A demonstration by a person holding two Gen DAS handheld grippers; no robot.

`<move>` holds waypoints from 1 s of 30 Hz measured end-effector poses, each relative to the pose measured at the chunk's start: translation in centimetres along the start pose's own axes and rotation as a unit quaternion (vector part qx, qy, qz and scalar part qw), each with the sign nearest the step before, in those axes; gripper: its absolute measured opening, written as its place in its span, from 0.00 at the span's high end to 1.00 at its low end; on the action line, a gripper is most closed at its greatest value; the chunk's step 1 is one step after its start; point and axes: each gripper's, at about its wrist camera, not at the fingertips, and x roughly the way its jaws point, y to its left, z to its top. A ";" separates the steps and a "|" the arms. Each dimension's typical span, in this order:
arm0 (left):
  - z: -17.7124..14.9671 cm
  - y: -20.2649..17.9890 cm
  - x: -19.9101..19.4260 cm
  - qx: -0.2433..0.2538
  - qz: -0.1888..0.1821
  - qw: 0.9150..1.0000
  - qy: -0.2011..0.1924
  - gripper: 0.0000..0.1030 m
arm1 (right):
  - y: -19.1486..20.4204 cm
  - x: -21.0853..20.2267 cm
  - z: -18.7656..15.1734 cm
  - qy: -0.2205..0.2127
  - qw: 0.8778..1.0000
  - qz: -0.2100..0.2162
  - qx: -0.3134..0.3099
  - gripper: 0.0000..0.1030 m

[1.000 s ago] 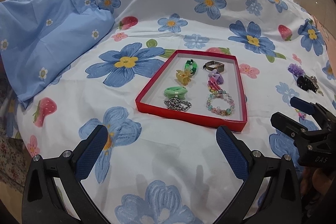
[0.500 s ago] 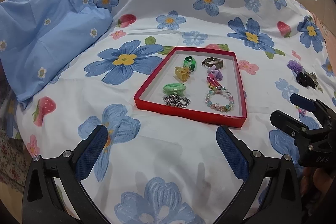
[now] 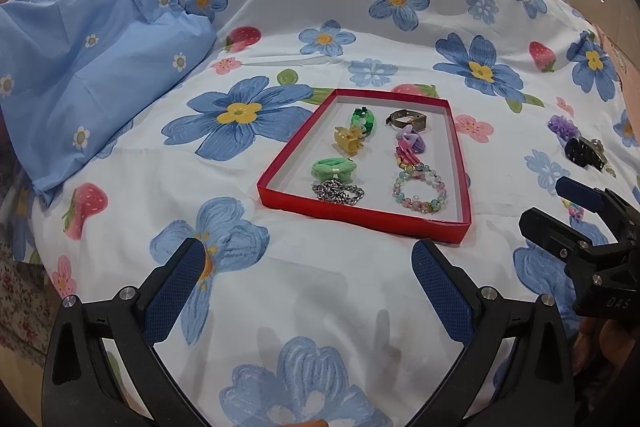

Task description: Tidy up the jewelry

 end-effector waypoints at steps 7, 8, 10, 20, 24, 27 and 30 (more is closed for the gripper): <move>0.0 0.0 0.0 0.001 0.000 1.000 0.001 0.00 | 0.0 -0.1 0.0 -0.001 1.000 0.001 0.001 0.00; 0.0 0.0 0.0 0.001 0.000 1.000 0.001 0.00 | 0.0 0.0 0.0 -0.001 1.000 0.000 0.001 0.00; 0.0 0.0 0.0 0.002 -0.001 1.000 0.001 0.00 | 0.0 -0.1 0.0 -0.001 1.000 0.000 0.001 0.00; 0.0 0.0 0.0 0.001 0.001 1.000 0.003 0.00 | 0.2 -0.4 0.2 -0.001 1.000 0.003 -0.004 0.00; -0.1 0.0 0.2 0.001 0.000 1.000 0.003 0.00 | 0.3 -0.4 0.3 -0.002 1.000 0.003 -0.005 0.00; 0.0 0.0 0.4 0.004 0.002 1.000 0.003 0.00 | 0.3 -0.4 0.5 -0.003 1.000 0.003 -0.003 0.00; 0.1 0.0 0.6 0.005 0.001 1.000 0.004 0.00 | 0.3 -0.5 0.6 -0.005 1.000 0.003 -0.005 0.00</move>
